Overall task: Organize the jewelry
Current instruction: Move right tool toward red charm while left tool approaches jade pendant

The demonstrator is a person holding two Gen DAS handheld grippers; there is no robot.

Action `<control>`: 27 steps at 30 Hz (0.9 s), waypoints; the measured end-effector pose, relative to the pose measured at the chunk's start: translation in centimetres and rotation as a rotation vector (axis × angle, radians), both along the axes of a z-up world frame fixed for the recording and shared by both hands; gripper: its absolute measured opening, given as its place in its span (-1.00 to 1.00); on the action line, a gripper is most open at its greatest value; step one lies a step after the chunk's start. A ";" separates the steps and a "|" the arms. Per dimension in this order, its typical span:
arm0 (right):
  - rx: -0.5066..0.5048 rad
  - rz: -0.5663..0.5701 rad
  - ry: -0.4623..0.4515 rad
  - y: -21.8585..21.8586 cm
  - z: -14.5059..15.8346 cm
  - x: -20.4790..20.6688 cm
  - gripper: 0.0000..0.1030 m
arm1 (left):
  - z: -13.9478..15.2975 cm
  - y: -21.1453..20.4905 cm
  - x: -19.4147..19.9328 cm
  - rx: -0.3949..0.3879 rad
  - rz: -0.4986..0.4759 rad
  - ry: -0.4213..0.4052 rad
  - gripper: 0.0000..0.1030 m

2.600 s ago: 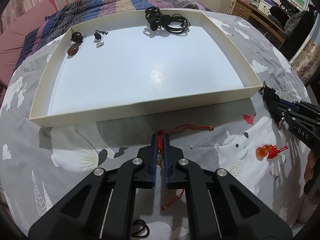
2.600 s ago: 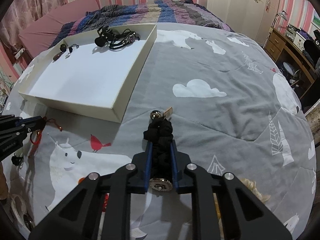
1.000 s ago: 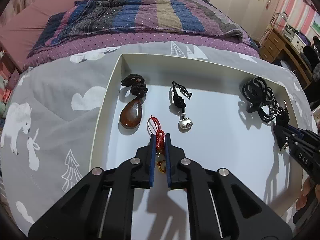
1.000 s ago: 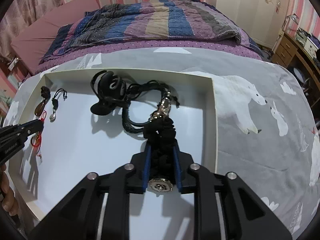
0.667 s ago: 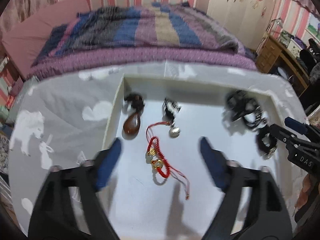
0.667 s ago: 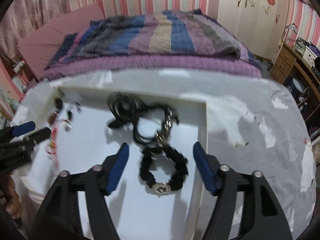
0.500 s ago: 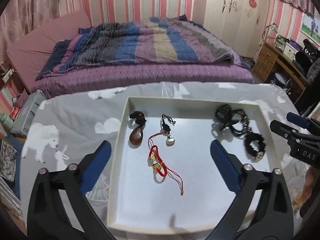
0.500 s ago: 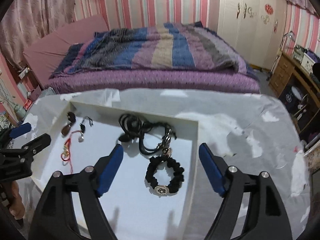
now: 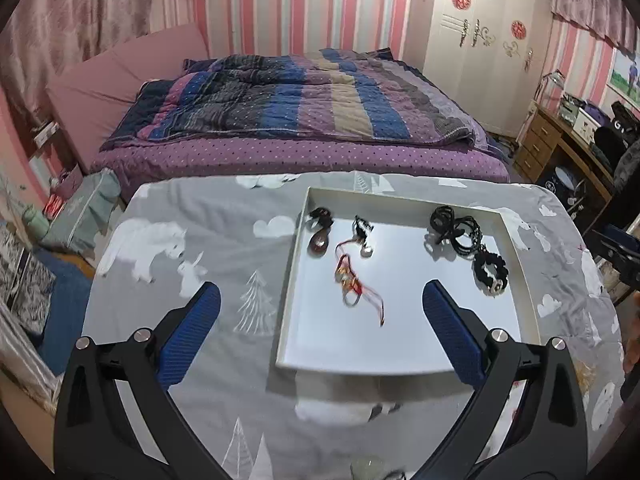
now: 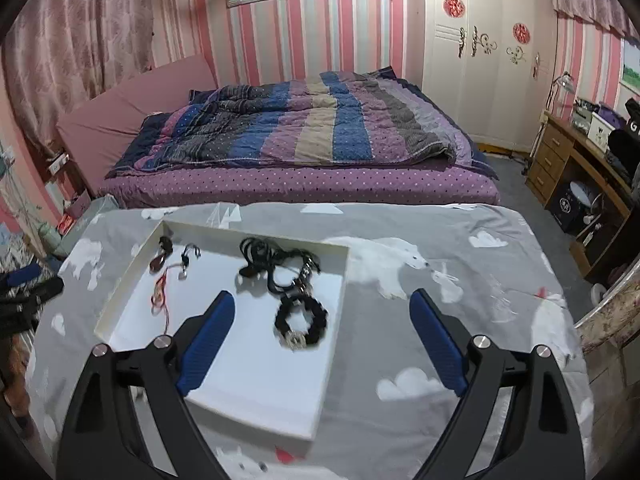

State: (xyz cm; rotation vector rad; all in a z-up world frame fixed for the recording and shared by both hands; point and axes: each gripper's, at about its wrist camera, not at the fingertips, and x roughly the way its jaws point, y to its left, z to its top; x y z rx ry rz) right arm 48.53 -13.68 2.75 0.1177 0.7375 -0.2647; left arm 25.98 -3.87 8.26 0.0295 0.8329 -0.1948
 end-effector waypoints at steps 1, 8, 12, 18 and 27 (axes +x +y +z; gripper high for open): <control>-0.017 -0.006 -0.001 0.0 0.1 -0.9 0.73 | -0.1 0.3 -0.5 -0.002 0.000 -0.001 0.94; -0.041 -0.019 0.024 -1.2 -1.2 -6.0 0.74 | -1.5 0.6 -4.6 0.055 -0.008 0.004 0.94; -0.039 -0.031 0.048 -1.7 -2.8 -8.1 0.74 | -2.6 0.1 -6.9 0.073 -0.049 0.022 0.94; -0.034 -0.034 0.076 -1.9 -4.4 -10.8 0.74 | -3.3 0.1 -9.3 0.084 -0.068 0.037 0.94; -0.046 -0.085 0.045 -3.4 -2.6 -15.4 0.74 | -2.1 1.6 -11.6 0.073 -0.052 0.029 0.94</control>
